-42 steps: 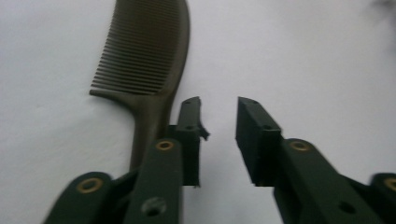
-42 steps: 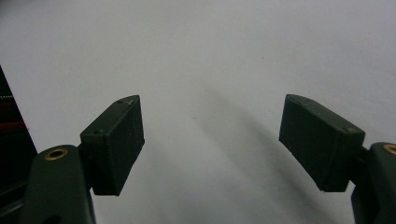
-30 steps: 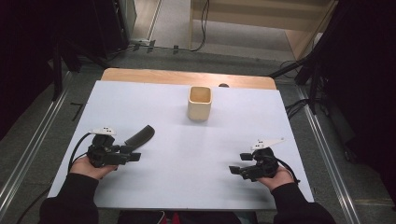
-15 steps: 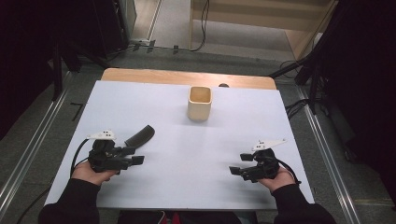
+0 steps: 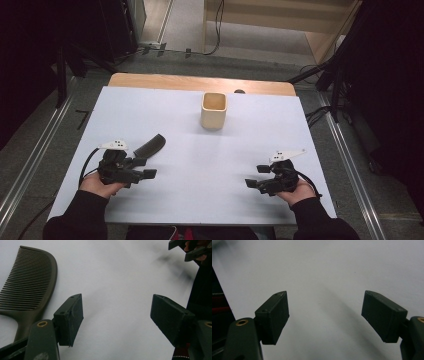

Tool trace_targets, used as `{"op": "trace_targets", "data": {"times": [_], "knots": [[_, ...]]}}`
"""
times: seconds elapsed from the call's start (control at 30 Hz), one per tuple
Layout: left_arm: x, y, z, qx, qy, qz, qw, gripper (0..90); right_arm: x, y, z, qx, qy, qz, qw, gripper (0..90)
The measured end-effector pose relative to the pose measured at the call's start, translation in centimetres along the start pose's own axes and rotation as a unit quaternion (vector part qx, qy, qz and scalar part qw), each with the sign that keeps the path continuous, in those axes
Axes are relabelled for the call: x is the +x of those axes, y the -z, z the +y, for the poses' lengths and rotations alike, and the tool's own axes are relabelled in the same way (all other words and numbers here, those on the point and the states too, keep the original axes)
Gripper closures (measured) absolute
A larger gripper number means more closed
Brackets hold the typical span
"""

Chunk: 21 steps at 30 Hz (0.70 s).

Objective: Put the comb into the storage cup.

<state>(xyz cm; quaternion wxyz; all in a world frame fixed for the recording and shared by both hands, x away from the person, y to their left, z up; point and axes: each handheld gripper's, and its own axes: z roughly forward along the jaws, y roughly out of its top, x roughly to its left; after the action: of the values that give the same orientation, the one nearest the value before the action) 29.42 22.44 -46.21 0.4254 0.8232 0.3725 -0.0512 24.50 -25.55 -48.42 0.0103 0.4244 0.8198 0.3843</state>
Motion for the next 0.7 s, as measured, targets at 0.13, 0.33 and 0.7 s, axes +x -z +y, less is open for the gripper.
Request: {"op": "trace_targets", "data": {"times": [0.13,0.33,0.7], "knots": [[0.1,0.1,0.1,-0.002,-0.002,0.004,1.0,26.8,0.0,-0.1,0.0,0.001,-0.002,0.0,1.0,20.3],[0.6,0.6,0.2,-0.01,-0.014,0.024,0.9996,26.8,-0.1,-0.2,0.0,0.002,-0.001,0.0,1.0,20.3],[1.6,1.5,0.1,-0.007,-0.019,0.064,0.9978,26.8,0.0,-0.1,-0.1,0.003,0.001,0.0,1.0,20.3]]}}
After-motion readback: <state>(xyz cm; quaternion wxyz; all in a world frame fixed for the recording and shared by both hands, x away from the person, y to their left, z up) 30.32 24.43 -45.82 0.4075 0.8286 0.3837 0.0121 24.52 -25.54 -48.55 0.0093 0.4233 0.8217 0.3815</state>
